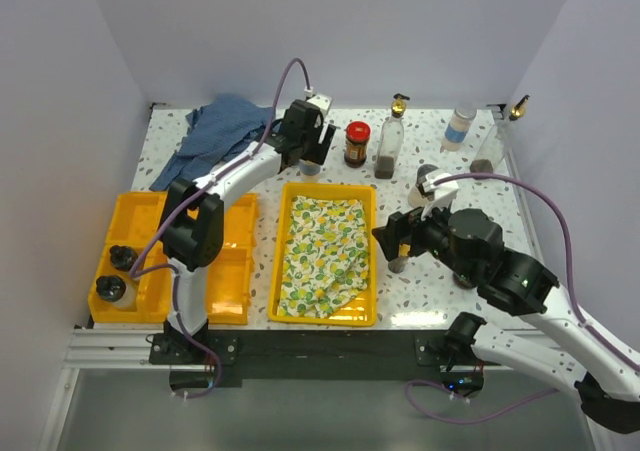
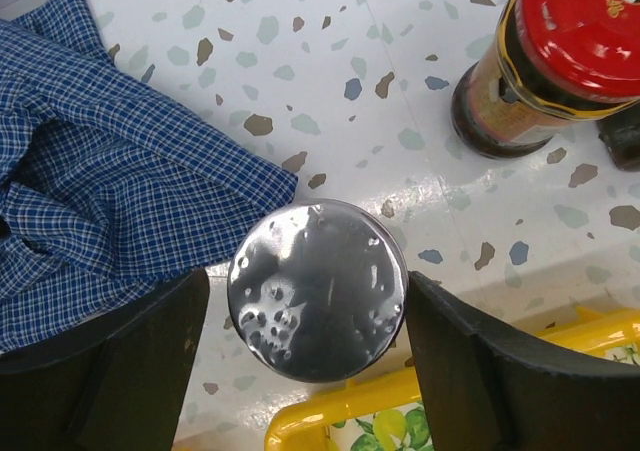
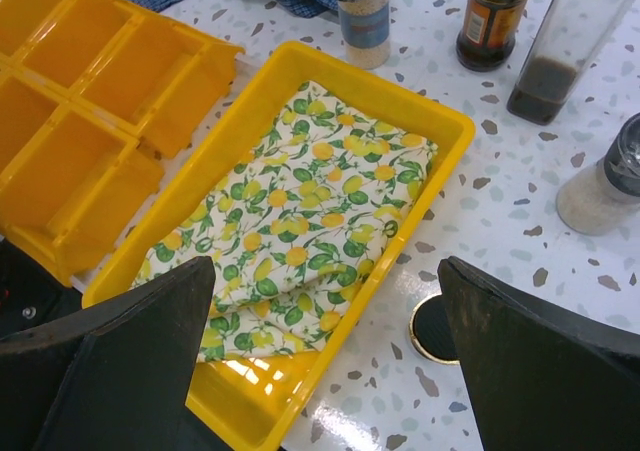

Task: Organize the condiment bottles
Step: Pick up the bottle from the center of the board, then place the bottle in the storage box.

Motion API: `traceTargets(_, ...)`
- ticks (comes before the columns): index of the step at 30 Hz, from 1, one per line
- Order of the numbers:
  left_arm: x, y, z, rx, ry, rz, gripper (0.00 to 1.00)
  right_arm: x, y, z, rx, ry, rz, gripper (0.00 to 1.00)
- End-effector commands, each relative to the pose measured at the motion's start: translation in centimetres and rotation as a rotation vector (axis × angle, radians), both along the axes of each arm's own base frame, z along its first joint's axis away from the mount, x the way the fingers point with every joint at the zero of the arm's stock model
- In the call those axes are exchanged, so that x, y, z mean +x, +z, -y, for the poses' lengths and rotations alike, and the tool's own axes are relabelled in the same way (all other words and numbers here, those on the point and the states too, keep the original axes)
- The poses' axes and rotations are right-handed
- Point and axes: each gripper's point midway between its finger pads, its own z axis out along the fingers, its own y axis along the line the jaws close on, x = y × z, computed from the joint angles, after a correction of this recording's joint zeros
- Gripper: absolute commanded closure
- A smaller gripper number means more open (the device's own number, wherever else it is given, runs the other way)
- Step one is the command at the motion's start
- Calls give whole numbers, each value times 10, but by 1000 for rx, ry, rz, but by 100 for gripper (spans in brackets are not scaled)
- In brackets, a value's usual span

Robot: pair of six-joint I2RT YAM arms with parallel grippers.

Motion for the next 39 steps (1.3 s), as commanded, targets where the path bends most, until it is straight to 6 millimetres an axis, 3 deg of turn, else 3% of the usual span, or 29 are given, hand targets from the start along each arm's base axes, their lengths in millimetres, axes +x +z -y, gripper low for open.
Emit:
traceTargets(1,19,29,8,-22,1,106,23,3,20,19,1,-66,67,1)
traceTargets(5,17,35,14,-57,-26,125,41,2,28,23,-1,-76,75,1)
traceTargets(6,17,36,13,-60,-21,128,55,1,28,25,-3,-78,76,1)
traceTargets(8,15,40,12,-65,-11,129,69,1,31,27,2,-84,80,1)
traceTargets(9,14,39,10,-64,-1,120,84,1,31,27,0,-86,78,1)
traceTargets(11,10,44,6,-67,14,114,100,0,33,29,2,-92,78,1)
traceTargets(16,-2,66,-13,-78,101,133,100,-3,30,33,10,-97,69,1)
traceTargets(20,-20,103,-33,-125,172,201,100,-6,31,33,28,-89,64,1)
traceTargets(25,-37,134,-75,-107,348,262,100,-8,33,34,17,-93,39,1)
traceTargets(29,-67,146,-130,-29,553,302,100,-11,25,31,18,-76,18,1)
traceTargets(32,-90,141,-175,-29,671,289,100,-13,23,28,43,-61,15,1)
traceTargets(35,-105,134,-226,-88,772,276,100,-15,20,24,55,-44,3,1)
traceTargets(36,-110,137,-249,-88,833,297,100,-16,21,23,58,-41,4,1)
traceTargets(39,-133,146,-293,-65,962,352,100,-16,21,22,55,-34,-1,1)
